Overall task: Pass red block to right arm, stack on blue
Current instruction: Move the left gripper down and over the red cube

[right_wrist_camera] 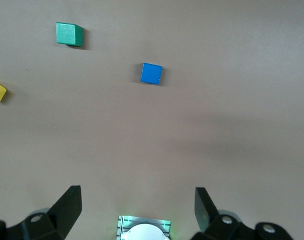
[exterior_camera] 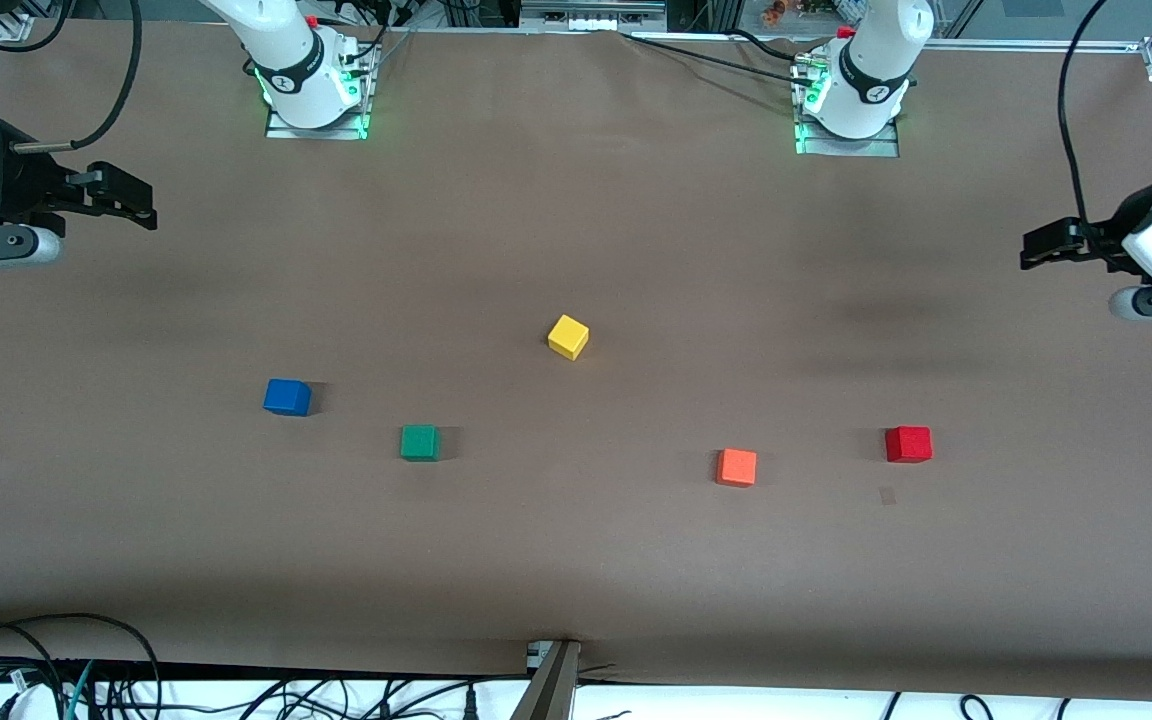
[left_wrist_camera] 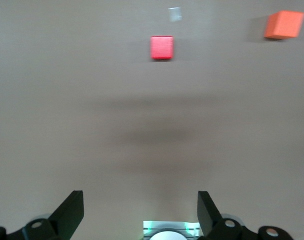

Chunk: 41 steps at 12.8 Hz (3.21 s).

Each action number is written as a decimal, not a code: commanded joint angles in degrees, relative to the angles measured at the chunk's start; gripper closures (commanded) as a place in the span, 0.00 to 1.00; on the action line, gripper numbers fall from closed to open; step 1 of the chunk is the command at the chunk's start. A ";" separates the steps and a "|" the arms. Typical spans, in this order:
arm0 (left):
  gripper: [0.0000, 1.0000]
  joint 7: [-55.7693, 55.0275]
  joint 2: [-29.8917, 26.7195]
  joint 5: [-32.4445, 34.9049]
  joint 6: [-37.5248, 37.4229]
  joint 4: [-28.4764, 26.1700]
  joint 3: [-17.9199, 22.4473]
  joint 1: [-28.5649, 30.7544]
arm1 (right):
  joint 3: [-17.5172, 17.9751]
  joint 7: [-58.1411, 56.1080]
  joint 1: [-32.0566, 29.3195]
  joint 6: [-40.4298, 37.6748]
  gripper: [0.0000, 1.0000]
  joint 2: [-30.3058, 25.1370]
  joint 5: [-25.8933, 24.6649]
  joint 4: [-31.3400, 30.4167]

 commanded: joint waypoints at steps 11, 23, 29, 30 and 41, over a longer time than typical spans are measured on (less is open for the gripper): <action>0.00 83.88 26.08 -9.03 20.08 17.09 0.95 22.08 | -0.03 -0.66 -0.20 -0.16 0.00 0.26 1.73 0.76; 0.00 118.10 49.90 -49.03 13.86 17.18 -3.44 27.55 | -0.11 -0.66 -0.55 -0.07 0.00 0.52 1.73 0.76; 0.00 124.79 55.18 -56.60 13.59 17.27 -7.30 26.75 | -0.12 -0.66 -0.55 0.02 0.00 0.52 1.73 0.76; 0.00 125.85 56.06 -57.40 13.68 17.44 -7.75 26.75 | -0.12 -0.66 -0.55 0.02 0.00 0.52 1.73 0.76; 0.00 134.65 60.11 -60.13 12.63 19.55 -8.46 26.75 | -0.12 -0.66 -0.64 0.02 0.00 0.52 1.82 0.67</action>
